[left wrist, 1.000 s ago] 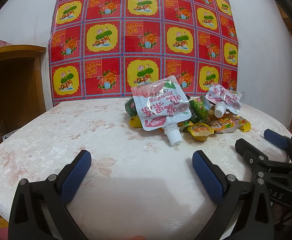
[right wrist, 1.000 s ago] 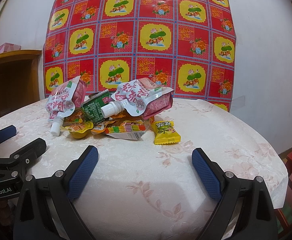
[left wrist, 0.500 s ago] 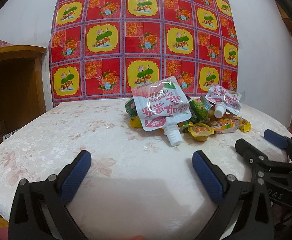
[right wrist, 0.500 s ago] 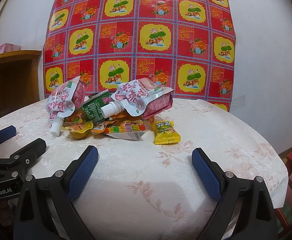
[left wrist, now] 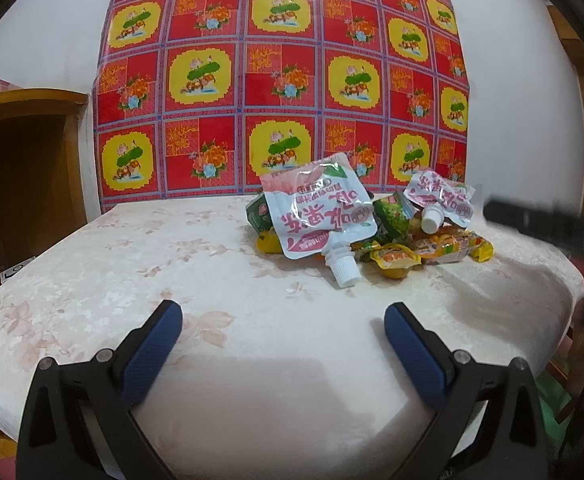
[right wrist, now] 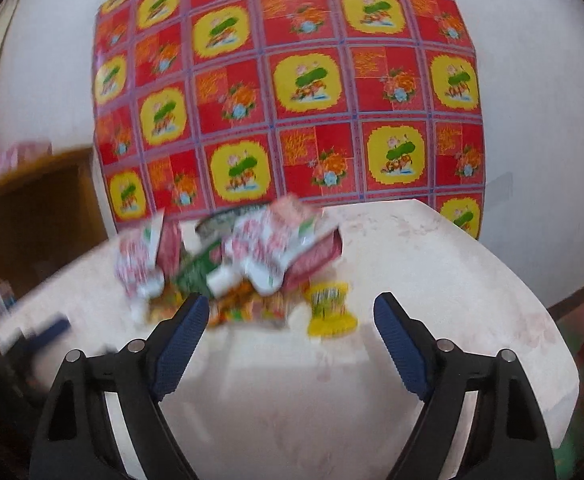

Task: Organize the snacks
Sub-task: 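Grasp a pink jelly pouch with the left tool while the right tool grasps another pouch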

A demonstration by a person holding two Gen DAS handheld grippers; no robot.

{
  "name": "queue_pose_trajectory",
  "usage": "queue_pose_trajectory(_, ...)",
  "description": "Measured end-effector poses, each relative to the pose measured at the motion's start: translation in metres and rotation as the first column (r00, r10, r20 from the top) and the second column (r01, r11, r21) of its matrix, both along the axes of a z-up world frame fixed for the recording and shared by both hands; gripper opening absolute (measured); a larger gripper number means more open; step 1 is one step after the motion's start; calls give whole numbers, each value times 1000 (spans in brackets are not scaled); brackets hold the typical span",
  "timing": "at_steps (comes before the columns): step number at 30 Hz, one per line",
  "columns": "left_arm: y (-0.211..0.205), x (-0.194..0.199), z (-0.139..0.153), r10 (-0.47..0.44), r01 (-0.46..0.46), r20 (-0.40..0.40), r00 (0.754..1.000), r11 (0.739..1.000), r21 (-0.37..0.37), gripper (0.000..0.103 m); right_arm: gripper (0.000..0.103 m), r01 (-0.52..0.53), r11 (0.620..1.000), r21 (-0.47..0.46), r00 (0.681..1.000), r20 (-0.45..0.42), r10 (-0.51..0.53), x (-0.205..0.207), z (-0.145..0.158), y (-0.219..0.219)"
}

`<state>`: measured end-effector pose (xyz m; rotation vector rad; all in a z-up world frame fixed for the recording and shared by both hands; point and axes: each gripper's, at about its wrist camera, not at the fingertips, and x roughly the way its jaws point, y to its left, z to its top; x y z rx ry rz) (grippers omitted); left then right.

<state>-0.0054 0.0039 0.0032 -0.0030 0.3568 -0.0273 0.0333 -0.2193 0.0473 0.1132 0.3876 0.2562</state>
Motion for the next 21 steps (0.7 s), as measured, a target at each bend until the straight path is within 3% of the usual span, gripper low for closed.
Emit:
queue_pose_trajectory(4,2,-2,0,-18,18,-10,1000,1000,-6,103,86,16,999,39,997,-72,-14,24,14,-2)
queue_pose_trajectory(7,6,-1,4,-47,46,-49,998,999,-14,103,86,29,999,33,997,-74,-26,33,20,2)
queue_pose_trajectory(10,19,-3,17,-101,90,-83,991,988,-125,99,86,23,999,41,998,-65,-20,37,23,6)
queue_pose_trajectory(12,24,-5,35,-69,62,-47,996,987,-149,99,86,23,999,48,998,-65,-19,39,23,6)
queue_pose_trajectory(15,19,3,62,-72,74,17,997,992,-106,99,86,20,999,48,998,-58,-17,44,21,8)
queue_pose_trajectory(17,16,21,72,-76,74,-19,997,993,-92,99,86,29,998,54,998,-64,-25,47,20,8)
queue_pose_trajectory(21,9,75,77,-114,96,-130,985,986,-133,99,86,23,994,106,996,-91,-13,50,18,0)
